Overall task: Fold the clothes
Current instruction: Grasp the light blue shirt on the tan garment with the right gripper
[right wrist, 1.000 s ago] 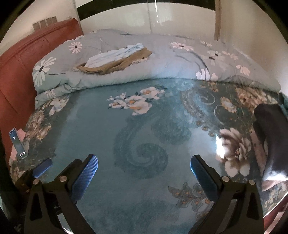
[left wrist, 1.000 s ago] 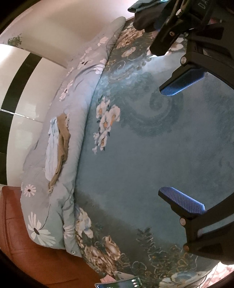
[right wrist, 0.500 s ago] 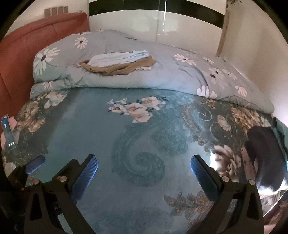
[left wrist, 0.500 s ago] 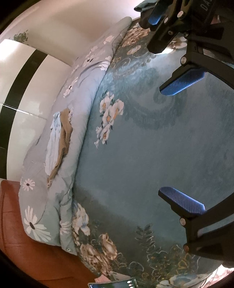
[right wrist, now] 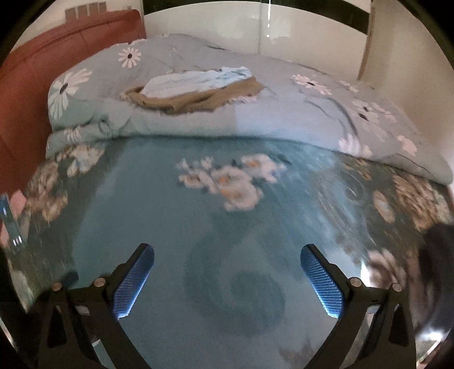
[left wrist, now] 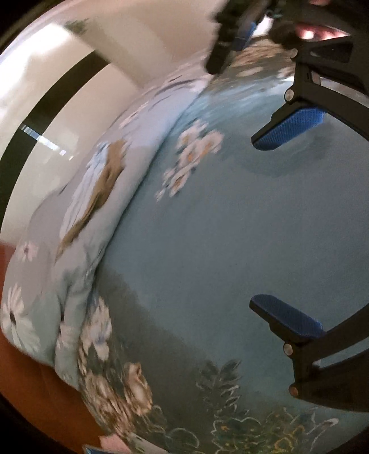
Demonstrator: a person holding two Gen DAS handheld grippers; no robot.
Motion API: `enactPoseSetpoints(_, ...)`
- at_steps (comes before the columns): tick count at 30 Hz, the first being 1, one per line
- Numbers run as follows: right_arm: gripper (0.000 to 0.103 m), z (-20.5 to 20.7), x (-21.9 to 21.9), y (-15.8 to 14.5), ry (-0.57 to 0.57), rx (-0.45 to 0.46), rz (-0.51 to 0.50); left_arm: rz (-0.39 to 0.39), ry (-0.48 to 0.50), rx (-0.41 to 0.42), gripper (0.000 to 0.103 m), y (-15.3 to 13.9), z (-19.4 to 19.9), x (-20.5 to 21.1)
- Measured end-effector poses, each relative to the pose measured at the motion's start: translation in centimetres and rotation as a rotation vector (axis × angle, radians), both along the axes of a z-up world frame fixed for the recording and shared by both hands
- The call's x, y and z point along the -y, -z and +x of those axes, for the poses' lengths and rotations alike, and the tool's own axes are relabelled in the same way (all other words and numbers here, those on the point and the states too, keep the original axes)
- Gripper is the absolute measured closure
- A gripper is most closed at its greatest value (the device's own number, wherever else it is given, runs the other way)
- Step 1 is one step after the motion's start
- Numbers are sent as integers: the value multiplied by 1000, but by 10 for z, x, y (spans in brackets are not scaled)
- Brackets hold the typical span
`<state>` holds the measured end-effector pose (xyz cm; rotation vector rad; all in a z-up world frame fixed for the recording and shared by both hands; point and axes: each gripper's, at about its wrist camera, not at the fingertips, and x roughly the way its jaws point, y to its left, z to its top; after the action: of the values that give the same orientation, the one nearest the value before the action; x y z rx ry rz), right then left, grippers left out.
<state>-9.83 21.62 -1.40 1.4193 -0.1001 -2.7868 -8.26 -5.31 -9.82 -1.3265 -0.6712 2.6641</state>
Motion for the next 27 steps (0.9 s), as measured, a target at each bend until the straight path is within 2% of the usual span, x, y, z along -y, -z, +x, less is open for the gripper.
enactPoseSetpoints(4,0,-76,7,-2,-59,14,-131,87,-68,4,0,11,-22,28)
enactPoseSetpoints(6,0,-119,23,1,-119,41,-107,108,-92,5,0,17,-32,40)
enactPoseSetpoints(10,0,-190,68,4,-249,-6,39,95,-111,34,0,27,-52,53)
enactPoseSetpoints(13,0,-238,88,15,-297,8,76,86,-108,64,0,36,-64,60)
enactPoseSetpoints(19,0,-336,95,35,-219,24,173,27,-111,61,0,44,-77,66)
enactPoseSetpoints(23,0,-390,100,53,-174,75,305,79,-112,48,0,48,-89,70)
enactPoseSetpoints(27,1,-418,122,76,-260,76,512,66,-102,38,0,52,-104,69)
